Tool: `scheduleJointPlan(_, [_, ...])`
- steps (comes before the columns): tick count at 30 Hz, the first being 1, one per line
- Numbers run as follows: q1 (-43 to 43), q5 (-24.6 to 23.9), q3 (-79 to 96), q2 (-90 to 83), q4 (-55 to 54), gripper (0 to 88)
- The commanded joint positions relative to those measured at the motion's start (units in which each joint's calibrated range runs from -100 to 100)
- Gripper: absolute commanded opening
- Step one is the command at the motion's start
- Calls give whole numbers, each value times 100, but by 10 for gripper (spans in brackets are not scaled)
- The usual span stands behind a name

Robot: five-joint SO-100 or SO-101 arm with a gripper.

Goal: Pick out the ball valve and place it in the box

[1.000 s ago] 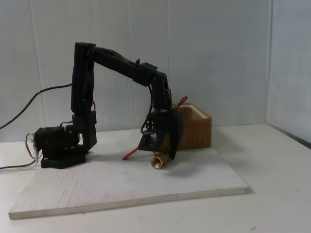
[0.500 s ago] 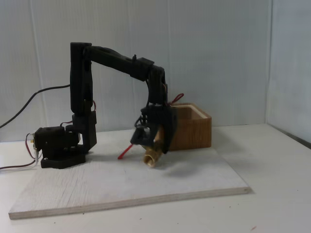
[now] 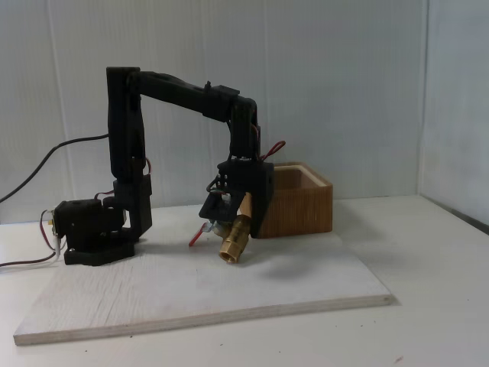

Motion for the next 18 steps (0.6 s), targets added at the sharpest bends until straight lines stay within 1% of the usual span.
scheduleJointPlan(1, [-9,-21,-342,-313,66,50])
scheduleJointPlan(10, [50,-5,73,-161,-29,47])
scheduleJointPlan(18, [220,-16,172,551,-1433,46])
